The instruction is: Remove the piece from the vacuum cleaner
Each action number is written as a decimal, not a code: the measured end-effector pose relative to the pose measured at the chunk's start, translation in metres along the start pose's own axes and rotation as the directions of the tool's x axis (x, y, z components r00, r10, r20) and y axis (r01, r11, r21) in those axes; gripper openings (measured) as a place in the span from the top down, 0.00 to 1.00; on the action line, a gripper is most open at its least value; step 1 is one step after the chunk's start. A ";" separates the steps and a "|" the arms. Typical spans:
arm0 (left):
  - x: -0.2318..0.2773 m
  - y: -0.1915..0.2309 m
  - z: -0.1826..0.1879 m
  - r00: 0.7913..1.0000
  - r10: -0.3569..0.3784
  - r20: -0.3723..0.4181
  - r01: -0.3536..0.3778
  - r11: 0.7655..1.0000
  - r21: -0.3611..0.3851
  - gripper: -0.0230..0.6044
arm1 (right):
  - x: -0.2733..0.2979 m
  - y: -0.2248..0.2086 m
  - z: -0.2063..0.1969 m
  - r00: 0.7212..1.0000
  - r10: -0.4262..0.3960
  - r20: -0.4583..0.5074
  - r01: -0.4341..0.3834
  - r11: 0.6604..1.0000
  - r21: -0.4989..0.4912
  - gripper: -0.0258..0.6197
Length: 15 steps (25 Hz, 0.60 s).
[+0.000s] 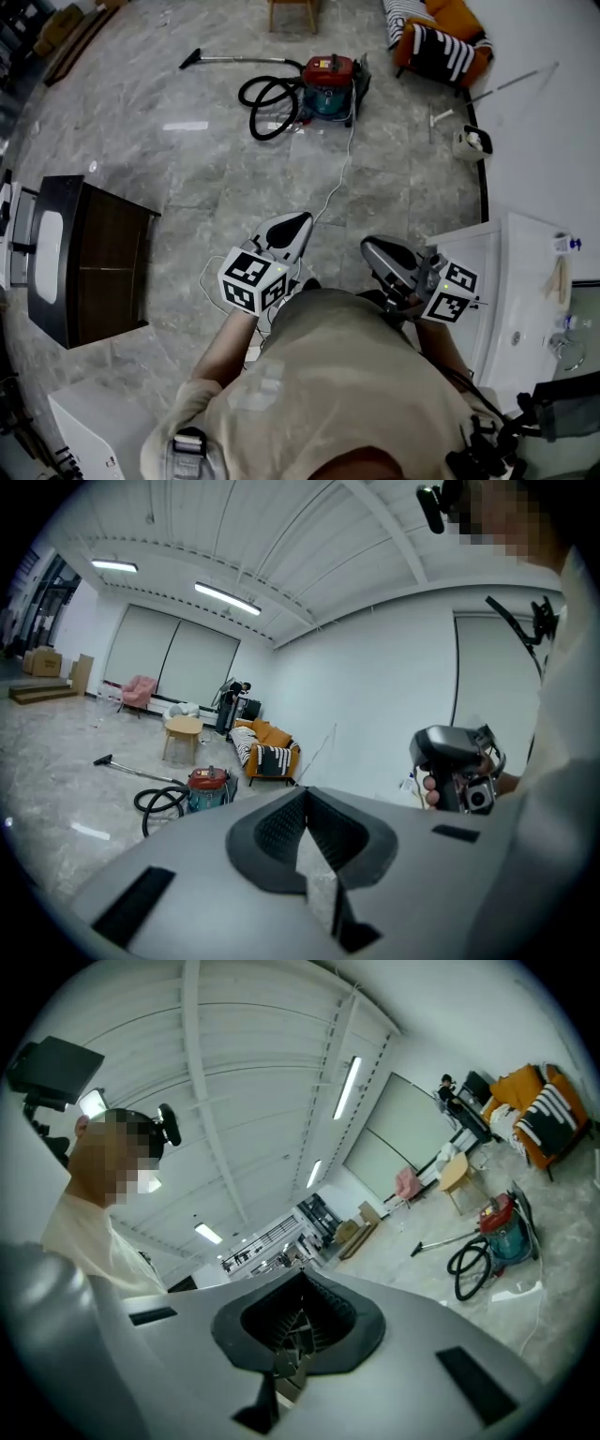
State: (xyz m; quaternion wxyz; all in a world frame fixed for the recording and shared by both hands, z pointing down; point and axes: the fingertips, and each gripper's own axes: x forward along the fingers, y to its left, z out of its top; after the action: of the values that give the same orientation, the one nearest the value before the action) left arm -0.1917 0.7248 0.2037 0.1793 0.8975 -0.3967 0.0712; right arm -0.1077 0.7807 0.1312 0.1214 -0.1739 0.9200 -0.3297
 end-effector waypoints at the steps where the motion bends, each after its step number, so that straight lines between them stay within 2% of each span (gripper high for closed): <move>1: -0.002 0.002 0.001 1.000 0.000 0.005 0.000 1.000 -0.005 0.96 | 0.006 0.005 0.001 1.000 0.024 -0.014 -0.025 0.999 -0.034 0.96; 3: -0.004 0.003 0.004 1.000 -0.003 0.014 0.003 1.000 -0.007 0.96 | 0.015 0.011 0.002 0.998 0.049 -0.046 -0.054 0.992 -0.112 0.96; 7: -0.003 0.001 0.016 0.999 -0.012 0.039 0.012 1.000 0.000 0.96 | 0.025 0.012 0.004 0.995 0.042 -0.091 -0.062 0.972 -0.228 0.96; 12: 0.010 -0.009 0.031 0.998 -0.033 0.056 0.033 0.999 0.002 0.96 | 0.030 0.004 0.014 0.991 0.073 -0.116 -0.102 0.959 -0.265 0.96; 15: 0.025 -0.015 0.045 0.996 -0.060 0.066 0.062 0.998 -0.033 0.96 | 0.029 -0.013 0.029 0.991 0.061 -0.121 -0.095 0.949 -0.302 0.96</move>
State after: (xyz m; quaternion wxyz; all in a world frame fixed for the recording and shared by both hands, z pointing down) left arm -0.1640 0.7000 0.1651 0.1840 0.9077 -0.3760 0.0295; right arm -0.1212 0.7431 0.1151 0.0549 -0.1357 0.9714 -0.1867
